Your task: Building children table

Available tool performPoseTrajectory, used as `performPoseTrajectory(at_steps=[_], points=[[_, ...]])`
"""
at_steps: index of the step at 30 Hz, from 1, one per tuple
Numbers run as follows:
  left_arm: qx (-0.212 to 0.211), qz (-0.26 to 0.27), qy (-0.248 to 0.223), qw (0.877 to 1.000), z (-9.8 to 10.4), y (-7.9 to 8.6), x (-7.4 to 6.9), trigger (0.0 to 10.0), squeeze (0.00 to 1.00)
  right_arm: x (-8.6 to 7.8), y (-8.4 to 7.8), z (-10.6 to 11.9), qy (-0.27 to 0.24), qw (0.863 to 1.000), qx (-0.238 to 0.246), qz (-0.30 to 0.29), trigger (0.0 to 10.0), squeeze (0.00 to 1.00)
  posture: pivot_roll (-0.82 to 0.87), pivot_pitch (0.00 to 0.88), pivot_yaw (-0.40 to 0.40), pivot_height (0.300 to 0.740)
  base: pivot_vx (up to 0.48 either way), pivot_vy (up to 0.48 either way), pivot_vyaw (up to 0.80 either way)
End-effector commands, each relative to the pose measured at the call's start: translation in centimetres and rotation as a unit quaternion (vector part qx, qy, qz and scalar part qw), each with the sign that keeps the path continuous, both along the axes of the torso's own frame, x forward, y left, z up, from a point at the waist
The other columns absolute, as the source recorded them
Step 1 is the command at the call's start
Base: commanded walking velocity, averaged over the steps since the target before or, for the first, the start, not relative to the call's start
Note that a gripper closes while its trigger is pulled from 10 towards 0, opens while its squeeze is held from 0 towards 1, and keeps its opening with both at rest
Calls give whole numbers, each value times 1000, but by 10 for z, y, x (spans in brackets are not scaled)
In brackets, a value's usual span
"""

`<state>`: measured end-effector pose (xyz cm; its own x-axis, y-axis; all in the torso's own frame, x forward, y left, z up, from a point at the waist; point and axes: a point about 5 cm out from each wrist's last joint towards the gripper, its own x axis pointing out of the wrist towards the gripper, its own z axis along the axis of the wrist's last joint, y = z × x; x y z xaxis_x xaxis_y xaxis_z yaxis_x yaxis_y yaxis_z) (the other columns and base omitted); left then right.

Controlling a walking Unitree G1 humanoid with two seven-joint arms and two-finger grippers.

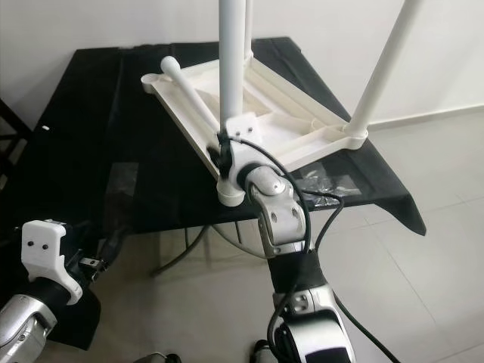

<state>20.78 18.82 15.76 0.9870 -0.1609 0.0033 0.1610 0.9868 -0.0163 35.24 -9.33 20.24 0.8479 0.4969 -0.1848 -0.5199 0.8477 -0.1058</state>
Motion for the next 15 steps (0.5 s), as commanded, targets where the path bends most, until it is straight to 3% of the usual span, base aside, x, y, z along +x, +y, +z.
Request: performPoseTrajectory(at_steps=[1, 2, 4, 5, 6, 7, 9, 15], points=[[4, 3, 2, 1000, -2, 0, 0, 10000, 0, -1, 11, 18, -25, 994, 9, 110, 10000, 1000, 4, 201, 9, 740, 0, 0, 0], [4, 3, 2, 1000, -2, 0, 0, 10000, 0, -1, 11, 18, -25, 994, 9, 110, 10000, 1000, 4, 201, 9, 740, 0, 0, 0], [3, 3, 1, 1000, -2, 0, 0, 10000, 0, -7, 7, 19, -33, 973, -41, 226, 10000, 1000, 1, 201, 12, 740, 0, 0, 0], [3, 3, 1, 1000, -2, 0, 0, 10000, 0, -7, 7, 19, -33, 973, -41, 226, 10000, 1000, 1, 201, 12, 740, 0, 0, 0], [4, 4, 0, 1000, -1, 0, 0, 10000, 0, -10, -2, 17, -36, 953, -77, 290, 10000, 820, 10, 206, 12, 740, 0, 0, 0], [5, 6, -2, 1000, 0, 0, 0, 10000, 0, -5, -10, 20, -41, 943, -99, 315, 10000, 0, 14, 209, 11, 740, 0, 0, 0], [4, 9, -5, 1000, 1, 0, -2, 10000, 0, 4, -18, 27, -51, 936, -113, 329, 10000, 0, 20, 213, 12, 740, 0, 0, 0], [-9, -1, -6, 1000, 3, -4, -9, 10000, 0, 20, -19, 41, -59, 934, -102, 336, 10000, 0, 36, 219, 9, 740, 0, 0, 0]])
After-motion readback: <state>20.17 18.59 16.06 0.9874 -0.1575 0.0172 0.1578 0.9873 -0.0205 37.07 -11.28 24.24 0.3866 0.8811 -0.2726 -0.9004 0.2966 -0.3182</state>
